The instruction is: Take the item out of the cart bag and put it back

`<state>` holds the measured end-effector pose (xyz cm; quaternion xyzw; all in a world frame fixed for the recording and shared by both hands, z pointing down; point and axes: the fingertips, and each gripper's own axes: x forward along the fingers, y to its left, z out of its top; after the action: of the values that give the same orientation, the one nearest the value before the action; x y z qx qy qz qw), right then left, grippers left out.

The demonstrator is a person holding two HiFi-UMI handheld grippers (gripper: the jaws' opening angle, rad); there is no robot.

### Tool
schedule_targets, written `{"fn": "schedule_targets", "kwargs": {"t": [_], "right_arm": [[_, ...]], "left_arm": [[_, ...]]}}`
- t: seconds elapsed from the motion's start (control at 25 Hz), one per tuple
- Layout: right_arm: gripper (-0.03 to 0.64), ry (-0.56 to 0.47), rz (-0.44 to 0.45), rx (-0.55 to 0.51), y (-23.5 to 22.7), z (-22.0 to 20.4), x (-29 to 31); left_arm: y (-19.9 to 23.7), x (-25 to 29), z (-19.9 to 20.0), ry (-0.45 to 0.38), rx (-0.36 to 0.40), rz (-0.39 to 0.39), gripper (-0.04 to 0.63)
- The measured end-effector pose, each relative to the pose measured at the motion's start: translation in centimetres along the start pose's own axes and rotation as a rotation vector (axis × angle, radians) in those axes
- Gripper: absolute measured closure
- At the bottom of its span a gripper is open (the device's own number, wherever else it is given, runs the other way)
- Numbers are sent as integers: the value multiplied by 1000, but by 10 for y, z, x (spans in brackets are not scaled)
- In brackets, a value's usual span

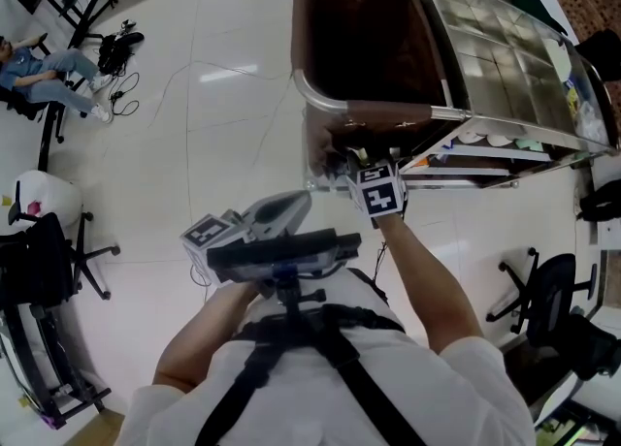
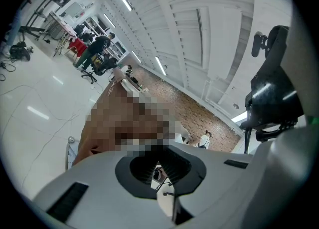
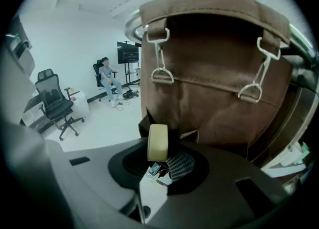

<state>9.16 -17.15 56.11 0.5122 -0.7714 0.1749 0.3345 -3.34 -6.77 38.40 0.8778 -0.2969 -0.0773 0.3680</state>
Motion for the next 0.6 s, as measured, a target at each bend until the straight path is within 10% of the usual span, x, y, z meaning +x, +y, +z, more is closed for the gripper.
{"fn": "schedule_targets", "kwargs": {"t": [0.6], "right_arm": [[541,-87,43,7,6,24,-38]], "left_arm": [[4,7,2,-15,-15,-1,595]]}}
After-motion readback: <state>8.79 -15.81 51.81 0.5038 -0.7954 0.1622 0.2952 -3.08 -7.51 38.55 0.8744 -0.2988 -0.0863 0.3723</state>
